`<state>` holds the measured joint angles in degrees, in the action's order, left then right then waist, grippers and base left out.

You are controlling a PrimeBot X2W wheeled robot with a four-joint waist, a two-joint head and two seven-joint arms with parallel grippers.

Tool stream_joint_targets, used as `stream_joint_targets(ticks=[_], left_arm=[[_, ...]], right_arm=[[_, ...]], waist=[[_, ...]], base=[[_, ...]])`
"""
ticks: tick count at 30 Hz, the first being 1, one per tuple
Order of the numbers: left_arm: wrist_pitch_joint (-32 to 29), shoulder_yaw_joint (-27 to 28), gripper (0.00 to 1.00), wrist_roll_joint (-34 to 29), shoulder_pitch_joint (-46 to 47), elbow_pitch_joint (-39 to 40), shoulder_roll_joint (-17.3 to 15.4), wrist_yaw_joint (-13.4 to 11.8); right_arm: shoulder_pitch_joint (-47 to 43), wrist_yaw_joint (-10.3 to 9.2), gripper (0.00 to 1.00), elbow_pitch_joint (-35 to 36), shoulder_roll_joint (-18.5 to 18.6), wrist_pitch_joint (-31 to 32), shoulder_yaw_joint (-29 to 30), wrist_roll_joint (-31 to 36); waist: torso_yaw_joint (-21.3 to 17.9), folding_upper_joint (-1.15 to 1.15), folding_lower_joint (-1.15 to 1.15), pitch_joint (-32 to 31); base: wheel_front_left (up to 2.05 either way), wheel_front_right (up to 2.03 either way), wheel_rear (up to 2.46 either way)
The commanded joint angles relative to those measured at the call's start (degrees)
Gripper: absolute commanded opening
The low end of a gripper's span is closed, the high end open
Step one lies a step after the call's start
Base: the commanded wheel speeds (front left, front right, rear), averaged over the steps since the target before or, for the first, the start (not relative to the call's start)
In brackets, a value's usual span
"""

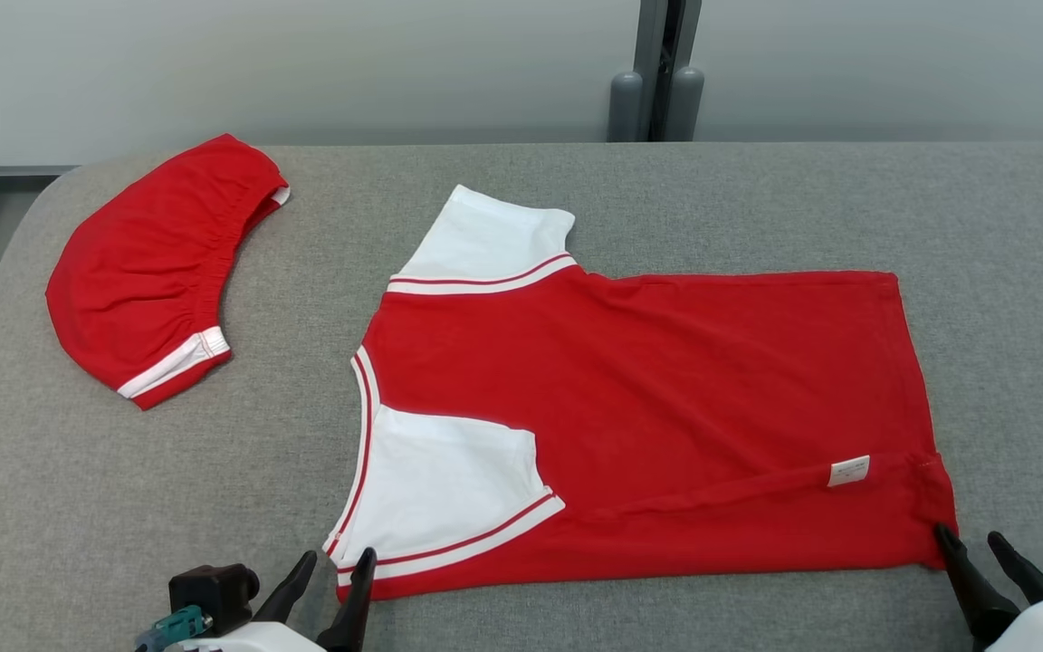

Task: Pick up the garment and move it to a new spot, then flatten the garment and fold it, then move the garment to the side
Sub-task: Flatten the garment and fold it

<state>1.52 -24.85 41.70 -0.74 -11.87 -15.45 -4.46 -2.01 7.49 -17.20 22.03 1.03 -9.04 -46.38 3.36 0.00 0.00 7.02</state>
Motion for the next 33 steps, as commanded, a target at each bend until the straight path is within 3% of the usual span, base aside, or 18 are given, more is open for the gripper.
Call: stream_joint_targets(ticks=[1,17,33], left_arm=[[-0.2,0.3,1.00,-0.1,0.2,-0.1,-0.5,-0.3],[1.6,1.2,1.00,-1.4,0.1,4.4,-2.1,-1.9],[5.2,2.4,1.00,-3.4,5.3,7.5,-3.7,-0.8]], right_arm=[[-1.0,0.01,1.00,1.2,-0.4,0.7,1.3,1.1],[-3.6,0.02,1.00,7.8,-4.5,4.6,7.4,6.5],[0.8,0.02,1.00,11.3,-6.0,0.0,9.2,12.1]], waist=[[-0.1,0.00,0.00,-0.3],[-0.2,0.00,0.00,-1.5],[-1.0,0.00,0.00,-0.3]], base=[[0.00,0.00,0.00],[0.00,0.00,0.00],[0.00,0.00,0.00]])
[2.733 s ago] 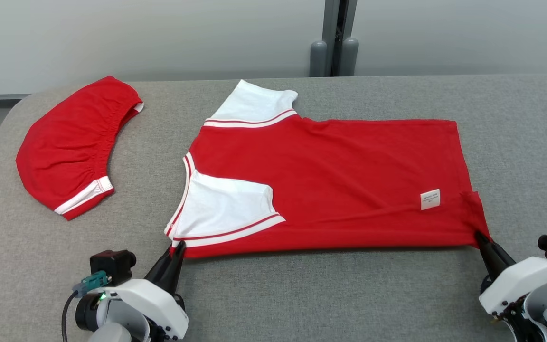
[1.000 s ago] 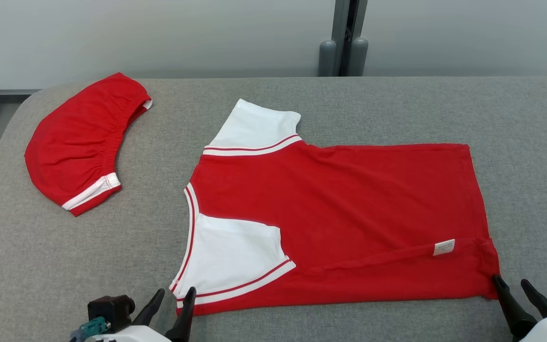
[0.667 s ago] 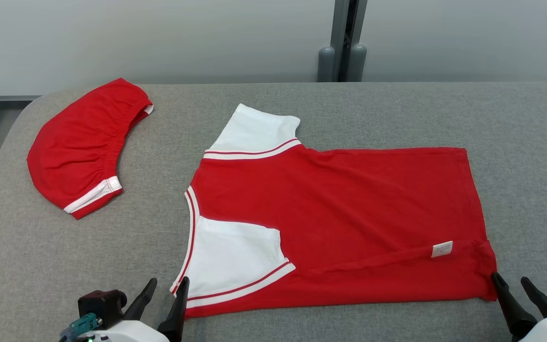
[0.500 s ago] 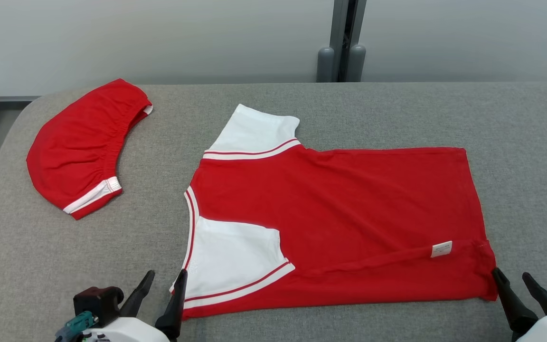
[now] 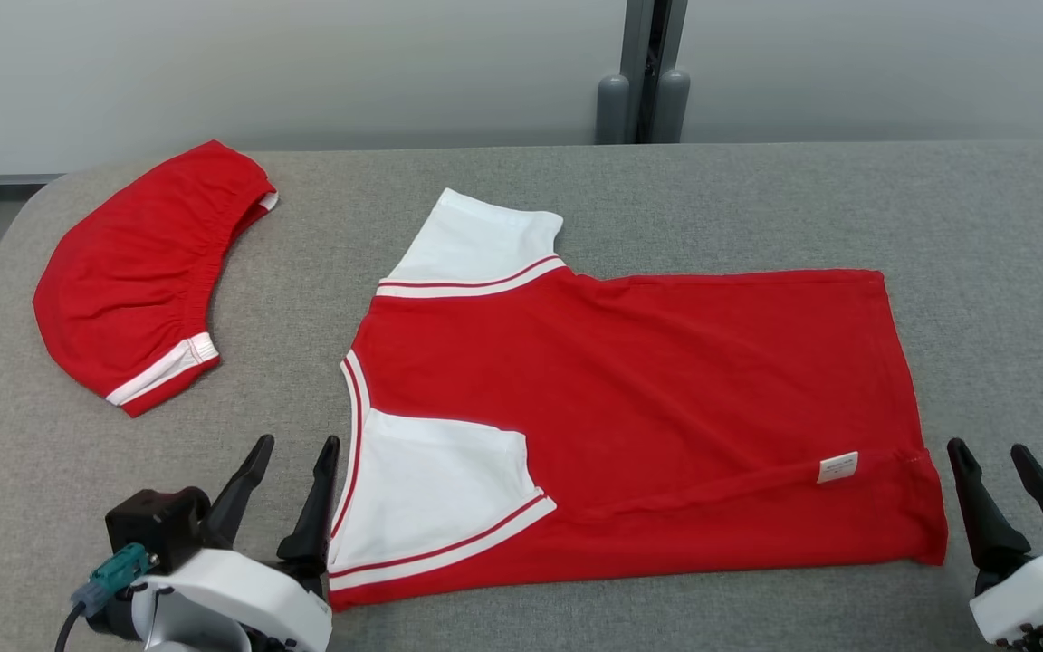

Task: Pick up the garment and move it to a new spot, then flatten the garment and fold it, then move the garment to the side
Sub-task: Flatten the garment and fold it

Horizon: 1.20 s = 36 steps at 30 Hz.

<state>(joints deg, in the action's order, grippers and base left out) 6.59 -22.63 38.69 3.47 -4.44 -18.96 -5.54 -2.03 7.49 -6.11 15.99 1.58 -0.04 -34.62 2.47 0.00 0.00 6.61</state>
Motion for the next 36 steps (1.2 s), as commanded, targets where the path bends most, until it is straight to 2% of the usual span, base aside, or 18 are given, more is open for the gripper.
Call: stream_joint_targets(ticks=[1,7,20,29,36], left_arm=[[0.1,0.1,1.00,-0.4,1.6,0.0,0.0,0.3],[-0.4,-0.6,1.00,-1.4,6.5,-1.5,0.6,0.7],[-1.9,-1.1,1.00,-1.5,24.0,-12.9,2.3,5.3],[-4.5,-2.2,1.00,-1.0,38.7,-24.7,3.3,10.1],[-7.6,-3.1,1.00,2.0,51.3,-35.4,3.7,12.6]], right_arm=[[1.5,0.02,1.00,-0.1,0.1,-0.9,0.1,0.7],[6.2,0.02,1.00,-1.6,-0.3,-2.4,-2.0,2.0],[23.3,0.01,1.00,-11.4,0.2,-5.0,-7.8,2.2],[34.8,0.02,1.00,-20.5,2.7,-5.4,-11.4,0.5],[44.9,0.02,1.00,-29.1,2.1,-3.4,-15.4,0.1]], waist=[[-0.2,0.00,0.00,0.2],[-1.2,0.00,0.00,1.6],[-3.7,0.00,0.00,8.3],[-4.1,0.00,0.00,14.3],[-5.4,0.00,0.00,20.3]], base=[[0.00,0.00,0.00],[0.00,0.00,0.00],[0.00,0.00,0.00],[0.00,0.00,0.00],[0.00,0.00,0.00]])
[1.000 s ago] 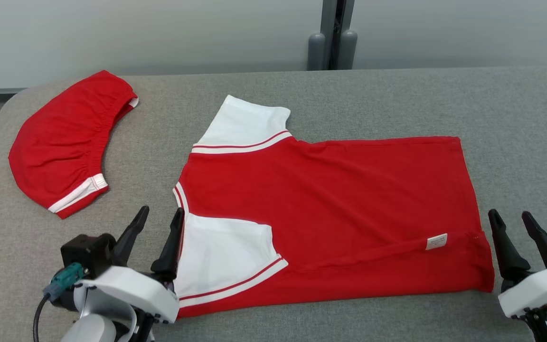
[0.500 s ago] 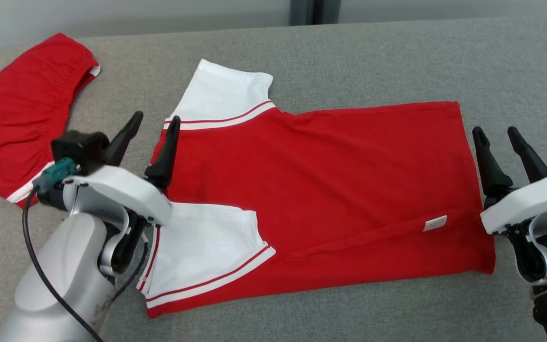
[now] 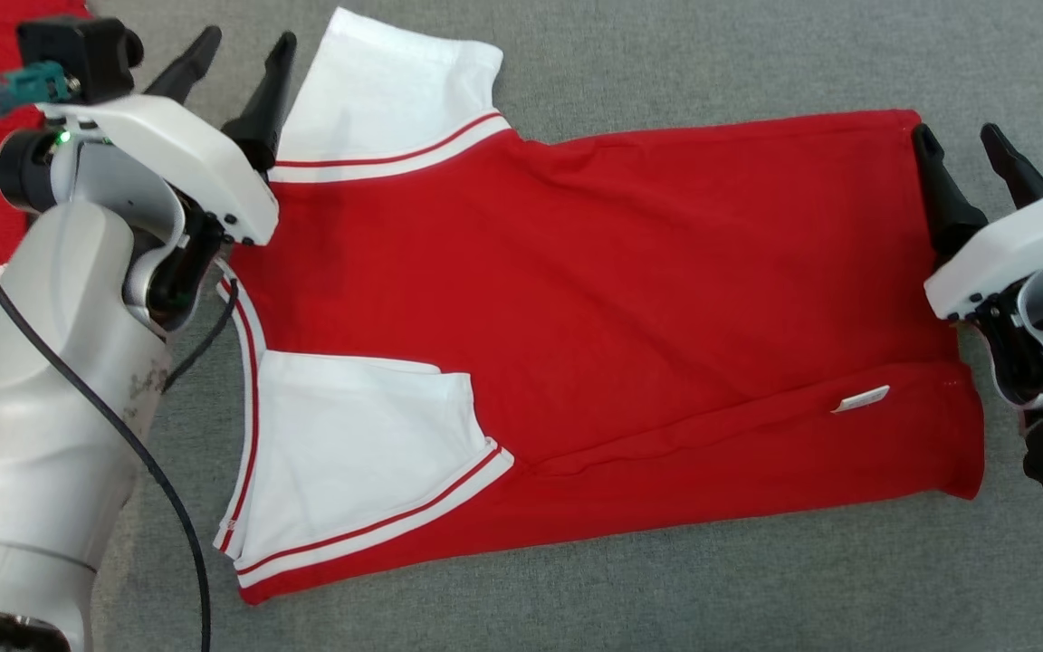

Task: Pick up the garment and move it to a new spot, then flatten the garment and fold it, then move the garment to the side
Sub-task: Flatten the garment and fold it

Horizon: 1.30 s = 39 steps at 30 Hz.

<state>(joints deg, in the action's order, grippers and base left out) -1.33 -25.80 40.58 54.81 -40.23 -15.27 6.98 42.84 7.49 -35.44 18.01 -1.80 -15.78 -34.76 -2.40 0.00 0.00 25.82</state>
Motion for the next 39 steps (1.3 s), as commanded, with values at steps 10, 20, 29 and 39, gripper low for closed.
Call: stream_joint_targets(ticks=[10,20,29,39], left_arm=[[-8.5,-8.3,1.00,8.7,11.2,-1.4,-5.7,0.5],[-13.6,-13.2,1.00,19.3,15.2,-1.0,-12.3,0.5],[-14.2,-16.7,1.00,23.8,16.0,-2.6,-13.1,0.5],[-13.2,-20.8,1.00,24.7,18.9,-6.0,-14.3,0.5]], right_arm=[[10.2,0.02,1.00,-6.9,-2.1,1.3,-6.8,-3.2],[15.5,0.01,1.00,-9.5,-3.9,0.7,-12.7,-7.7],[16.1,0.02,1.00,-10.3,-3.9,0.9,-17.6,-11.7],[18.4,0.02,1.00,-10.7,-5.1,0.3,-22.8,-14.9]], waist=[[-3.8,0.00,0.00,6.4],[-7.0,0.00,0.00,9.0],[-8.0,0.00,0.00,9.6],[-9.6,0.00,0.00,11.9]], base=[[0.00,0.00,0.00],[0.00,0.00,0.00],[0.00,0.00,0.00],[0.00,0.00,0.00]])
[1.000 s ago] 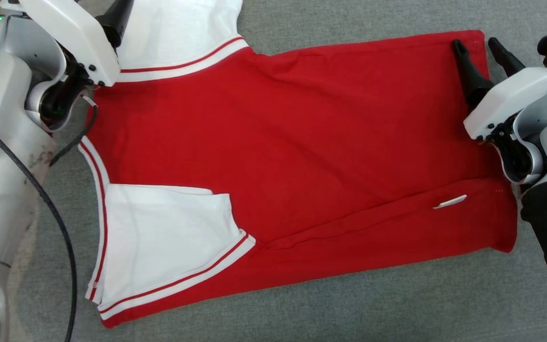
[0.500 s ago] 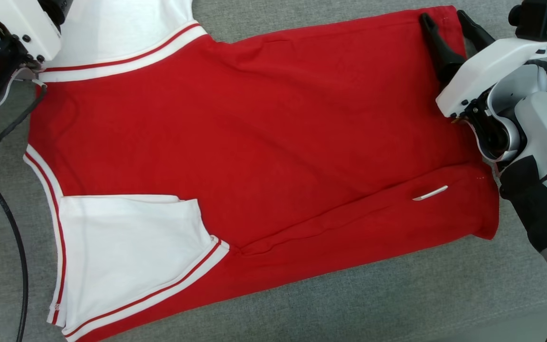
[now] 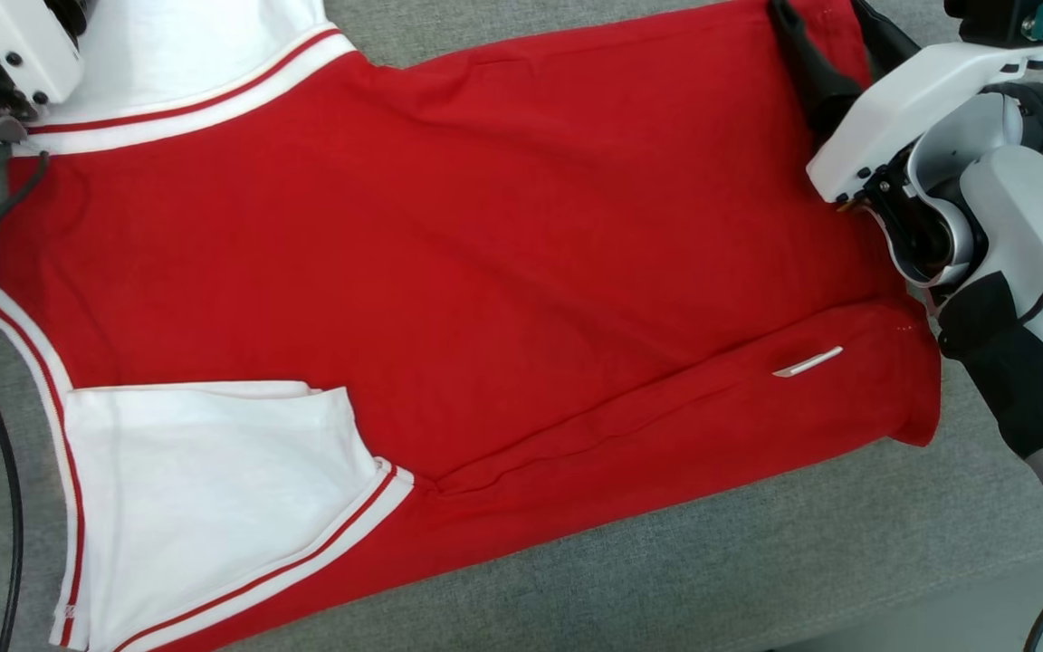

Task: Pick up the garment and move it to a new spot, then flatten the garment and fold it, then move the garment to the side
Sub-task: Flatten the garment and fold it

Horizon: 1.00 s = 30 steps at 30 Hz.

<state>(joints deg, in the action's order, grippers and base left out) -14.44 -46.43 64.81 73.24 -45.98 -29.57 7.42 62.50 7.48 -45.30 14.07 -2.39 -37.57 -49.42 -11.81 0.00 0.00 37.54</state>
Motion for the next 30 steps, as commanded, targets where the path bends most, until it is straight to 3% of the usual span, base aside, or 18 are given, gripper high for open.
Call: stream_joint_targets(ticks=[1,4,5,7,8,9,10,12,14,22,30], left_arm=[[-0.2,-0.5,1.00,0.8,0.6,-0.4,0.0,0.1],[0.0,-1.2,1.00,2.1,1.0,0.3,0.1,0.1],[-0.4,-1.6,0.89,2.6,1.0,0.6,0.1,0.1],[-1.1,-2.6,0.47,3.5,1.1,1.3,-0.1,0.1],[-1.2,-2.9,0.36,3.8,1.3,1.5,-0.3,0.1],[-1.1,-3.2,0.09,4.2,1.5,1.7,-0.4,0.1],[-0.8,-3.5,0.00,4.5,1.8,2.0,-0.4,0.1],[-0.5,-4.1,0.00,5.0,2.2,2.2,-0.8,0.1],[0.0,-4.6,0.00,5.2,2.4,2.5,-1.1,0.1],[2.8,-6.6,0.00,7.1,2.4,3.5,-1.6,0.1],[6.7,-10.1,0.00,9.0,0.2,8.5,-2.6,0.1]], right_arm=[[-1.3,0.04,1.00,-0.9,-1.3,0.8,-1.7,-0.6],[-1.0,0.09,1.00,-1.0,-1.4,0.5,-3.2,-1.7],[-0.9,0.10,1.00,-1.0,-1.3,0.4,-3.6,-2.0],[-0.9,0.09,1.00,-1.0,-1.1,0.2,-4.5,-2.8],[-0.9,0.10,1.00,-0.9,-0.9,0.1,-4.9,-3.1],[-0.9,0.11,0.91,-0.9,-0.8,-0.1,-5.3,-3.4],[-0.8,0.11,0.56,-0.9,-0.7,-0.1,-5.8,-3.7],[-0.7,0.11,0.39,-0.8,-0.3,-0.6,-6.5,-4.2],[-0.4,0.08,0.00,-0.8,0.2,-1.3,-7.3,-4.6],[0.2,0.07,0.00,-1.7,1.3,-3.2,-9.6,-6.6],[0.1,0.07,0.00,-3.1,2.8,-9.3,-11.9,-5.9]], waist=[[-0.3,0.00,0.00,0.3],[-0.6,0.00,0.00,0.5],[-0.6,0.00,0.00,0.6],[-0.5,0.00,0.00,0.6],[-0.5,0.00,0.00,0.6],[-0.4,0.00,0.00,0.5],[-0.4,0.00,0.00,0.5],[-0.3,0.00,0.00,0.4],[-0.2,0.00,0.00,0.2],[0.5,0.00,0.00,-1.2],[2.1,0.00,0.00,-4.9]], base=[[0.00,0.00,0.00],[0.00,0.00,0.00],[0.00,0.00,0.00],[0.00,0.00,0.00],[0.00,0.00,0.00],[0.00,0.00,0.00],[0.00,0.00,0.00],[0.00,0.00,0.00],[0.00,0.00,0.00],[0.00,0.00,0.00],[0.00,0.00,0.00]])
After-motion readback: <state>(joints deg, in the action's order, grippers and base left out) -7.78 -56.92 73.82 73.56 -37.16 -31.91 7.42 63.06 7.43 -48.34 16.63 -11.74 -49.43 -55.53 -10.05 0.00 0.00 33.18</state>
